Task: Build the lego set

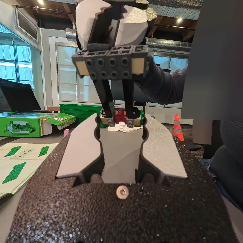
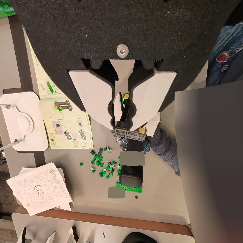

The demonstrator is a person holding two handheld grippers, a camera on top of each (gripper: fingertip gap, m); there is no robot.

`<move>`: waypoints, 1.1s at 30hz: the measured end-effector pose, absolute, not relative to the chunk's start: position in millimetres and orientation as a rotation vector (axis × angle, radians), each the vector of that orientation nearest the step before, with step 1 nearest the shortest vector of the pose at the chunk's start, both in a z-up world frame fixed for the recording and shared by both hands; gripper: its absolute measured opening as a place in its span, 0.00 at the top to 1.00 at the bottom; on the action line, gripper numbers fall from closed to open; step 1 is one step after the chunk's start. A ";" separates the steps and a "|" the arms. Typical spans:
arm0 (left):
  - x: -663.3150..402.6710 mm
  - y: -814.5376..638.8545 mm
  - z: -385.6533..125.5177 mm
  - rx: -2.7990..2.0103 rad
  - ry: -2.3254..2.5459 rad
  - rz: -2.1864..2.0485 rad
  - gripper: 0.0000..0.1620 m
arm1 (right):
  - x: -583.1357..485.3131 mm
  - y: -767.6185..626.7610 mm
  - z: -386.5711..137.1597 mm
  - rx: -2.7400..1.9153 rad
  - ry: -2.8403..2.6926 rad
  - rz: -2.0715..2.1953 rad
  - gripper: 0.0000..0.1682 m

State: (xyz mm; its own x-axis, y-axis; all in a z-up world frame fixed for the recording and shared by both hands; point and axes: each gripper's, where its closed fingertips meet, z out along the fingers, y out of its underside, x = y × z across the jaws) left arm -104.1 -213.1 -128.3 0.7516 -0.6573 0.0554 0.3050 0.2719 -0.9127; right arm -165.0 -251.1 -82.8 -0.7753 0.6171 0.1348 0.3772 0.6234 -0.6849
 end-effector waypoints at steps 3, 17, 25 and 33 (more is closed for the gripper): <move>-104.7 -212.3 -129.2 -1.125 0.367 -0.671 0.62 | -165.2 -250.0 -83.6 -0.800 -2.498 0.913 0.90; -104.0 -219.7 -123.0 -1.128 0.379 -0.831 0.62 | -152.0 -242.1 -75.1 -0.434 -2.361 0.764 0.80; -91.7 -228.7 -123.5 -1.119 0.465 -0.996 0.62 | -151.4 -241.6 -81.7 -0.098 -2.261 0.450 0.79; -84.8 -234.8 -124.1 -1.118 0.516 -1.077 0.62 | -150.4 -242.3 -88.5 -0.002 -2.288 0.340 0.78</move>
State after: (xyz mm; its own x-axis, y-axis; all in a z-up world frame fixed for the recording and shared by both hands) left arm -84.8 -234.8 -124.1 0.4323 -0.8866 0.1646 0.4276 0.0408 -0.9031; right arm -150.4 -242.3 -88.5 -0.6756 0.1099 0.7290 -0.1066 0.9639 -0.2441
